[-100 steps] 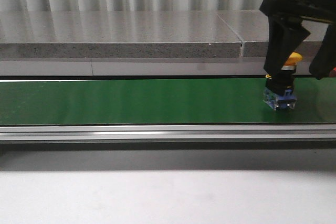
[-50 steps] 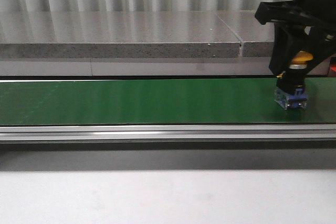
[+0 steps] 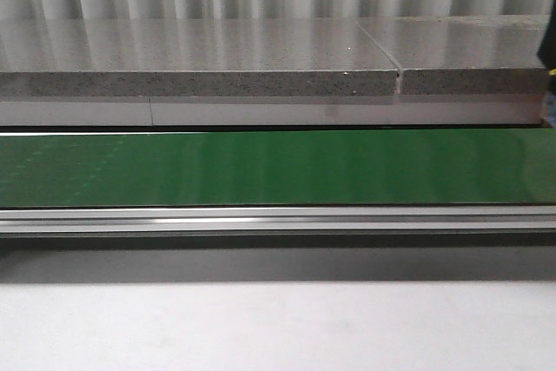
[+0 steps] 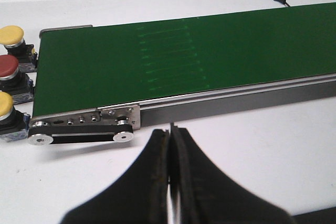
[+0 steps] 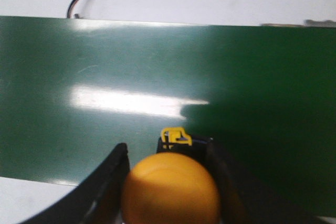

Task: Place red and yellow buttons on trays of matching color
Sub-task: 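Lower the right gripper and grasp the yellow button's base, then carry the yellow button into the yellow tray and open the right gripper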

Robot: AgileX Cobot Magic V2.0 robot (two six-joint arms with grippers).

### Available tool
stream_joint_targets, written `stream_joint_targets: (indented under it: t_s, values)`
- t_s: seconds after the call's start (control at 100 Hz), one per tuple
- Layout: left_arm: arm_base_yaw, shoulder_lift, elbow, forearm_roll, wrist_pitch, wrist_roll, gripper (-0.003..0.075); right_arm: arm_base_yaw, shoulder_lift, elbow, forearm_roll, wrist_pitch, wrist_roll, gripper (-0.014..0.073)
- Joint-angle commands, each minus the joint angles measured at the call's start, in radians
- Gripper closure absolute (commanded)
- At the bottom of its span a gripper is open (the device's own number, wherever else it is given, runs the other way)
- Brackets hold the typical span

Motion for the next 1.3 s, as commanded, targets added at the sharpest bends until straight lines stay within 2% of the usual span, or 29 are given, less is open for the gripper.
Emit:
stream_joint_targets:
  t_s: [0.0,0.27,0.62,1.29]
  values:
    - [-0.006,0.010,-0.026,-0.013,-0.062,0.002,0.0741,-0.071,-0.060,-0.022,0.003,-0.005,0.001,0.0299]
    - [-0.006,0.010,-0.026,-0.013,-0.062,0.002,0.0741,-0.311,-0.073,-0.021,0.003,0.016,0.011,0.0299]
    - [-0.006,0.010,-0.026,-0.013,-0.062,0.002,0.0741,-0.565,-0.016,-0.021,0.003,-0.061,0.096,0.0299]
    - [-0.006,0.010,-0.026,-0.013,-0.062,0.002,0.0741,-0.588,0.273,-0.021,0.042,-0.198,0.099,0.0299]
